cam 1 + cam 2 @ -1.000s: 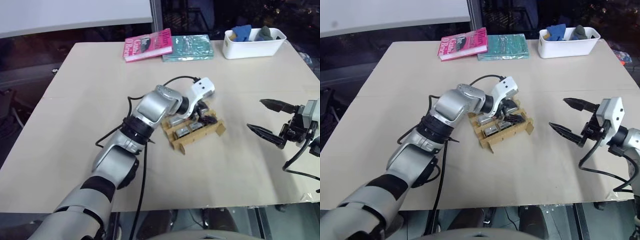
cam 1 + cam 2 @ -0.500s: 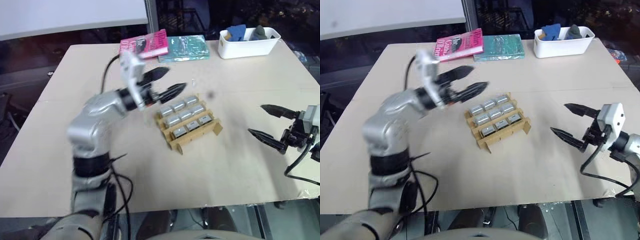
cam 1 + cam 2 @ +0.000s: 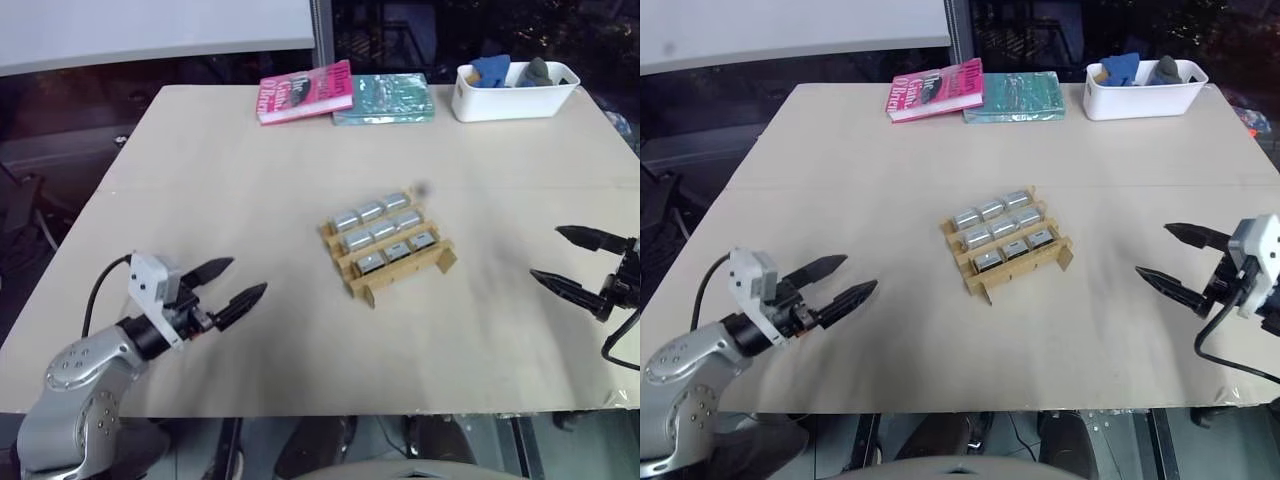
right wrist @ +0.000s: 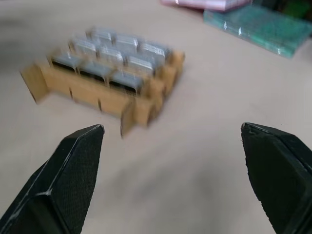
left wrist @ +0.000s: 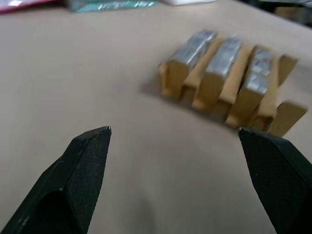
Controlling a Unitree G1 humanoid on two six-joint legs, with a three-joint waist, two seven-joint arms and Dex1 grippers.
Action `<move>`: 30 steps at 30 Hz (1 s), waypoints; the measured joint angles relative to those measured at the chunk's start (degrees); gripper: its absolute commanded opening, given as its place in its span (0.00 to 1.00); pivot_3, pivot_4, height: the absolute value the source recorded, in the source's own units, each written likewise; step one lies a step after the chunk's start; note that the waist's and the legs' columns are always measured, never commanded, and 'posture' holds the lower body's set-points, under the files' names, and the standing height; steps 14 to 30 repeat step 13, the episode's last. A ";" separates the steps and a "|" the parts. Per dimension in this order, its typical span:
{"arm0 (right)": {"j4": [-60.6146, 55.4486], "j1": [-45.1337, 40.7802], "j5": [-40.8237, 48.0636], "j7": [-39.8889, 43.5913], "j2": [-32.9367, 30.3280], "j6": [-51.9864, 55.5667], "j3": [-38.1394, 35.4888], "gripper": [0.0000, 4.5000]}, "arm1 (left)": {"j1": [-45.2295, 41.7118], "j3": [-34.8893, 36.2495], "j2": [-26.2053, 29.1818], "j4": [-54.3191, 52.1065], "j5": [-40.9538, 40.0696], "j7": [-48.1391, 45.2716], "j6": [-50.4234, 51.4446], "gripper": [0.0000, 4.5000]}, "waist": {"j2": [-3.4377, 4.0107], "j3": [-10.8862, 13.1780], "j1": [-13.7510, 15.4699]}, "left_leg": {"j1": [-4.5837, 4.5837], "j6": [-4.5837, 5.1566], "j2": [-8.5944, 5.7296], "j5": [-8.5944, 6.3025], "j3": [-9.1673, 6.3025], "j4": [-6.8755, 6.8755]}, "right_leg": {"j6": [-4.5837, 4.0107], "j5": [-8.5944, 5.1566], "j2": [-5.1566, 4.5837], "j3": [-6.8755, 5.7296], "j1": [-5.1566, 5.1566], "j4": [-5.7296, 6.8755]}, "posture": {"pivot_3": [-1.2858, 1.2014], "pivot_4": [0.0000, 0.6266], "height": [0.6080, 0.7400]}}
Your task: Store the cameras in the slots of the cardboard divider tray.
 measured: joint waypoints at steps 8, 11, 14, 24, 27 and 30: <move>0.91 2.98 -3.36 -5.09 0.49 1.18 -0.57 1.00 | 1.69 -0.34 -1.83 0.20 -0.75 4.24 -2.14 0.96 | 0.06 -0.03 0.22 | 0.02 0.15 0.02 -0.09 0.08 0.01 | 0.01 0.00 0.02 0.01 -0.01 0.01 | 0.52 0.24 1.00; 0.91 2.92 -3.79 -6.00 0.61 1.20 -0.57 1.00 | 2.16 -1.42 -1.89 0.11 -1.07 4.64 -2.55 0.96 | 0.06 -0.04 0.22 | 0.02 0.12 0.03 -0.07 0.12 0.00 | 0.01 0.00 0.02 0.03 -0.01 0.00 | 0.52 0.24 1.00; 0.97 2.26 -4.32 -6.66 0.72 1.19 -0.52 1.00 | 2.95 -2.70 -1.85 -0.23 -1.06 4.57 -3.34 0.96 | 0.07 -0.04 0.22 | 0.02 0.12 0.03 -0.07 0.14 0.00 | 0.01 0.00 0.02 0.05 -0.01 -0.01 | 0.52 0.24 1.00; 0.97 2.26 -4.32 -6.66 0.72 1.19 -0.52 1.00 | 2.95 -2.70 -1.85 -0.23 -1.06 4.57 -3.34 0.96 | 0.07 -0.04 0.22 | 0.02 0.12 0.03 -0.07 0.14 0.00 | 0.01 0.00 0.02 0.05 -0.01 -0.01 | 0.52 0.24 1.00; 0.97 2.26 -4.32 -6.66 0.72 1.19 -0.52 1.00 | 2.95 -2.70 -1.85 -0.23 -1.06 4.57 -3.34 0.96 | 0.07 -0.04 0.22 | 0.02 0.12 0.03 -0.07 0.14 0.00 | 0.01 0.00 0.02 0.05 -0.01 -0.01 | 0.52 0.24 1.00; 0.97 2.26 -4.32 -6.66 0.72 1.19 -0.52 1.00 | 2.95 -2.70 -1.85 -0.23 -1.06 4.57 -3.34 0.96 | 0.07 -0.04 0.22 | 0.02 0.12 0.03 -0.07 0.14 0.00 | 0.01 0.00 0.02 0.05 -0.01 -0.01 | 0.52 0.24 1.00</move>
